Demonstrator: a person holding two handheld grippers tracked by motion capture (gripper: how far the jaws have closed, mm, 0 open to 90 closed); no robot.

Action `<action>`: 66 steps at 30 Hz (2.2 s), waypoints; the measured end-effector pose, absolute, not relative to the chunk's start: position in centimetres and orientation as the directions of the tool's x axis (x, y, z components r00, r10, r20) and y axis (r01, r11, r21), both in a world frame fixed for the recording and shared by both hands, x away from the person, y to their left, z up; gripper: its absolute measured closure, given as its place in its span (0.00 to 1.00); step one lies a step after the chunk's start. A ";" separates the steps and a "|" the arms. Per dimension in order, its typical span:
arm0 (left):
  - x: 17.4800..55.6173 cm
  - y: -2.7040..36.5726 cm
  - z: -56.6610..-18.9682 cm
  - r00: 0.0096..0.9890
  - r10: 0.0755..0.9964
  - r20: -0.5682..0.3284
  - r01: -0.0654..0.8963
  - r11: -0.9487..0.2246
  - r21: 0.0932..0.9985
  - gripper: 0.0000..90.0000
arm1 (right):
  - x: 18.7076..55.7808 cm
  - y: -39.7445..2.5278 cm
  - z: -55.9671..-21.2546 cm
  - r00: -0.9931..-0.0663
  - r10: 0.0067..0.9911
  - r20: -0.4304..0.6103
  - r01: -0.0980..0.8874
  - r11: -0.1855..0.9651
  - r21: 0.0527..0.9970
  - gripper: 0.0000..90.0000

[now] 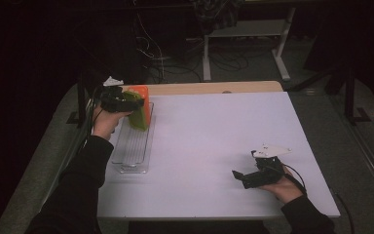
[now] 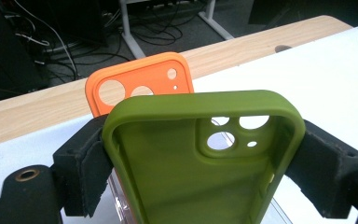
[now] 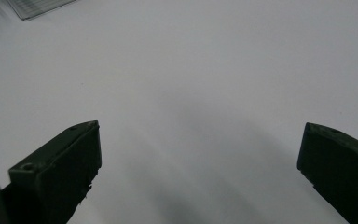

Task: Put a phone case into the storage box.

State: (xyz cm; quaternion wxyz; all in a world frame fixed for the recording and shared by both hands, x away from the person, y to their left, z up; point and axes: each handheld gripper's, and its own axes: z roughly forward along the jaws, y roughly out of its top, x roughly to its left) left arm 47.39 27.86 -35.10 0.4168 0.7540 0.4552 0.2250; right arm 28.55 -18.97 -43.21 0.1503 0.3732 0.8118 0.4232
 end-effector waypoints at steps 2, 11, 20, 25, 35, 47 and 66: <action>47.4 27.7 -35.2 0.477 0.878 -0.036 0.499 -0.237 0.834 0.16 | 28.5 -19.0 -43.2 -0.676 0.733 0.073 0.479 0.362 0.800 0.00; 47.8 26.9 -35.8 0.447 0.894 -0.007 0.493 -0.240 0.836 0.16 | 28.5 -19.0 -43.1 -0.675 0.734 0.076 0.479 0.358 0.801 0.00; 48.4 26.7 -36.6 0.427 0.904 -0.014 0.507 -0.227 0.831 0.15 | 28.5 -19.0 -43.2 -0.678 0.730 0.079 0.478 0.358 0.802 0.00; 48.8 26.7 -36.9 0.415 0.910 -0.021 0.505 -0.211 0.837 0.15 | 28.5 -19.0 -43.2 -0.681 0.728 0.082 0.480 0.359 0.800 0.00; 49.2 26.8 -37.4 0.395 0.918 -0.038 0.521 -0.190 0.832 0.07 | 28.5 -19.0 -43.2 -0.684 0.724 0.083 0.478 0.359 0.802 0.00; 48.1 27.3 -36.1 0.454 0.890 -0.053 0.513 -0.211 0.832 0.07 | 28.5 -18.9 -43.2 -0.686 0.723 0.084 0.478 0.360 0.801 0.00; 43.7 26.7 -32.8 0.598 0.796 -0.096 0.480 -0.259 0.838 0.00 | 28.4 -18.9 -43.2 -0.686 0.723 0.086 0.480 0.361 0.799 0.00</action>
